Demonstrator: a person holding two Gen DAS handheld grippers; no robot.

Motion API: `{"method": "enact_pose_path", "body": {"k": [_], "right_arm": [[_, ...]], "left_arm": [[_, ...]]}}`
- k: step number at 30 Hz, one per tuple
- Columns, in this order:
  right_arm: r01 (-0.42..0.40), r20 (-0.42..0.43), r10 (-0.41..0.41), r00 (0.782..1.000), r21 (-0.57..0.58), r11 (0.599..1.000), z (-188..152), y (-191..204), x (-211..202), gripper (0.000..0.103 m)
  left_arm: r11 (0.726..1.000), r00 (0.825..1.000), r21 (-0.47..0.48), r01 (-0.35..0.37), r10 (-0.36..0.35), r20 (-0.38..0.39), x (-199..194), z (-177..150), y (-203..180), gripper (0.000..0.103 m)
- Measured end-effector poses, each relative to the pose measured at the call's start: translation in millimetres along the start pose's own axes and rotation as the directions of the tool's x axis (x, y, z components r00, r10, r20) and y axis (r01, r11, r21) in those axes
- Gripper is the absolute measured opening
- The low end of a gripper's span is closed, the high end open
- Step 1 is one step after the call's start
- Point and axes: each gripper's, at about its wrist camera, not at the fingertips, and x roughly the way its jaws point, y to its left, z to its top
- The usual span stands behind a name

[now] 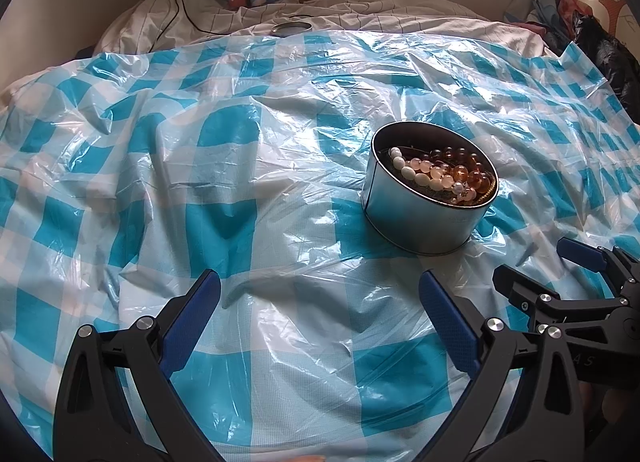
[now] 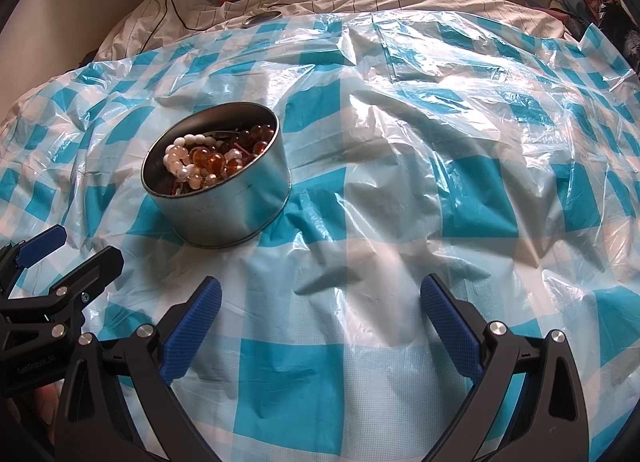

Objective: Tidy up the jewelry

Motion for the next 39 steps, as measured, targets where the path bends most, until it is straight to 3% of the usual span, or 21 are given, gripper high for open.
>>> {"method": "enact_pose_path", "body": {"k": [21, 23, 27, 29, 34, 39], "right_arm": [[-0.003, -0.004, 0.003, 1.000, -0.001, 1.000, -1.4, -1.1, 1.5, 0.096], [-0.007, -0.008, 0.007, 1.000, -0.003, 1.000, -1.3, -0.1, 2.9, 0.096], [-0.011, -0.010, 0.011, 1.000, -0.003, 1.000, -2.7, 0.5, 2.8, 0.096], [-0.010, -0.010, 0.010, 1.000, -0.004, 1.000, -1.6, 0.6, 2.8, 0.096], [-0.010, -0.010, 0.010, 1.000, -0.004, 1.000, -1.7, 0.6, 2.8, 0.096], [-0.009, -0.013, 0.009, 1.000, -0.008, 1.000, -1.3, 1.3, 2.3, 0.096]], "left_arm": [[0.999, 0.999, -0.007, 0.032, -0.033, -0.018, 2.0, 2.2, 2.3, 0.095], [1.000, 1.000, -0.010, 0.022, -0.022, 0.000, -0.5, 1.3, 2.0, 0.095], [0.999, 0.992, 0.022, -0.030, 0.027, 0.124, -18.2, -1.8, 0.4, 0.095], [0.998, 0.990, 0.038, -0.051, 0.046, 0.135, -20.9, -2.0, -0.2, 0.095], [1.000, 1.000, -0.001, 0.000, 0.000, 0.028, -5.4, 2.3, 5.5, 0.095], [0.997, 0.998, -0.074, 0.029, -0.033, -0.057, 9.9, 1.4, 15.1, 0.095]]}}
